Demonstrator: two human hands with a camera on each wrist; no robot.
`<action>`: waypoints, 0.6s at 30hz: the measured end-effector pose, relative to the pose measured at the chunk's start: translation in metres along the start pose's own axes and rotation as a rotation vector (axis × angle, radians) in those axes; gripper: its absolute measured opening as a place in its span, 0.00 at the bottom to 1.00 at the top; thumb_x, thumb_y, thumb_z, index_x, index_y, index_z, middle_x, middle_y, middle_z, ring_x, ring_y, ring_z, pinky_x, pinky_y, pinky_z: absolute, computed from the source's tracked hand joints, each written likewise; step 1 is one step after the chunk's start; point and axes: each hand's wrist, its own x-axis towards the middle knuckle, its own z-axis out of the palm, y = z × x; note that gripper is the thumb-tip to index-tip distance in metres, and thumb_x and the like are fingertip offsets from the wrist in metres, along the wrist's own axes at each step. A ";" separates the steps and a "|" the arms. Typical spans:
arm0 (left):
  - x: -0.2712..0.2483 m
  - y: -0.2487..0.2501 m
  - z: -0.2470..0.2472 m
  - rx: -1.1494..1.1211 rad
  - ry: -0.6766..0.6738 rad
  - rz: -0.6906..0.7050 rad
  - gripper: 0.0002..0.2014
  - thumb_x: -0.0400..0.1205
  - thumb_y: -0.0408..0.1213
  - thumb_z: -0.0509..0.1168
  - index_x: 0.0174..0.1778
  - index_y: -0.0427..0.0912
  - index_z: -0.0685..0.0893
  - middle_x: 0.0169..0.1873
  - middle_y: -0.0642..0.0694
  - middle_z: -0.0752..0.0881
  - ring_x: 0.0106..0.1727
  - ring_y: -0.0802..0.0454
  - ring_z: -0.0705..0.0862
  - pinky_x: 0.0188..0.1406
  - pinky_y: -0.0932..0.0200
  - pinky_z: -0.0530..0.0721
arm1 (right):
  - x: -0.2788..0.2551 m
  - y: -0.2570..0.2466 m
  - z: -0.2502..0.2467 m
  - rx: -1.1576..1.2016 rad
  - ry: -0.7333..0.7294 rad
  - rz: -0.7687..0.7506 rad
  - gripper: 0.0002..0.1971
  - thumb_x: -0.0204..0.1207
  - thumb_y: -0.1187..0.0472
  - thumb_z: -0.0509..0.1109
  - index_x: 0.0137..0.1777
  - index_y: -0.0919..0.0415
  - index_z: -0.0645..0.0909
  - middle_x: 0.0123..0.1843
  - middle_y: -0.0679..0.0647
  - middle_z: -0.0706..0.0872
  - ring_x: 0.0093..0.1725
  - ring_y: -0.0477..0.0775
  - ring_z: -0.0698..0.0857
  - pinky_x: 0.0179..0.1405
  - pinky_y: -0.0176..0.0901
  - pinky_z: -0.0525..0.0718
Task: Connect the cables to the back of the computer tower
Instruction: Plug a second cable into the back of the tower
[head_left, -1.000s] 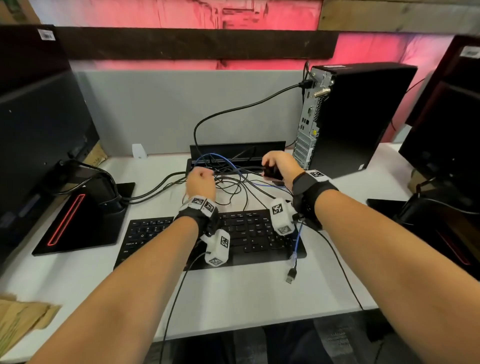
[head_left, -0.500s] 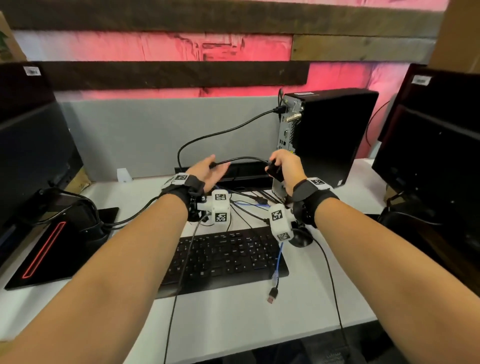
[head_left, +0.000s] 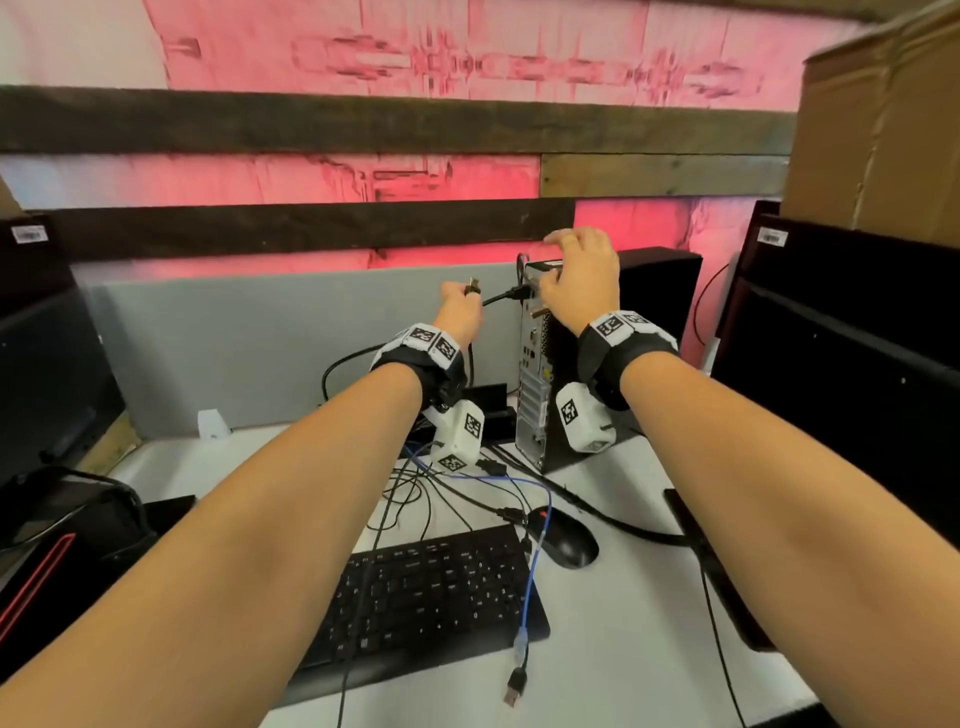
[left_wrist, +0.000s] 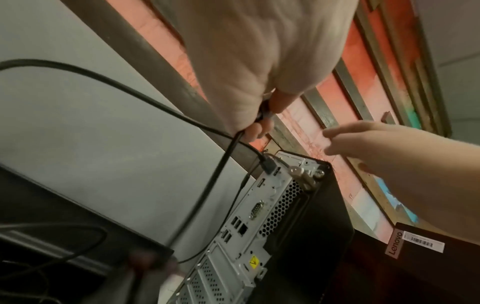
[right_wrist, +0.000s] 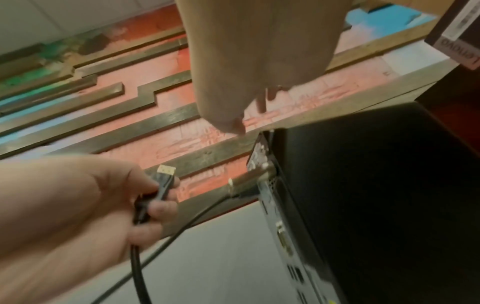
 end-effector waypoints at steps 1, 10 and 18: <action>0.002 0.000 0.004 0.092 -0.017 0.041 0.04 0.86 0.30 0.48 0.53 0.39 0.66 0.32 0.44 0.72 0.27 0.53 0.69 0.24 0.61 0.69 | 0.010 0.004 0.000 -0.048 -0.075 0.031 0.22 0.73 0.60 0.66 0.68 0.58 0.78 0.66 0.59 0.80 0.72 0.61 0.73 0.72 0.52 0.69; 0.021 -0.003 0.026 0.487 -0.053 0.253 0.18 0.81 0.24 0.58 0.68 0.34 0.77 0.59 0.33 0.84 0.60 0.37 0.83 0.64 0.44 0.81 | 0.041 0.012 0.019 -0.296 -0.491 -0.008 0.28 0.73 0.47 0.70 0.74 0.46 0.74 0.69 0.54 0.82 0.69 0.62 0.78 0.68 0.54 0.76; 0.038 -0.011 0.028 0.476 0.095 0.318 0.12 0.79 0.29 0.67 0.58 0.36 0.78 0.56 0.38 0.86 0.56 0.44 0.86 0.58 0.54 0.82 | 0.057 0.025 0.027 -0.358 -0.450 -0.112 0.31 0.70 0.45 0.70 0.72 0.55 0.75 0.69 0.57 0.77 0.70 0.63 0.72 0.68 0.54 0.70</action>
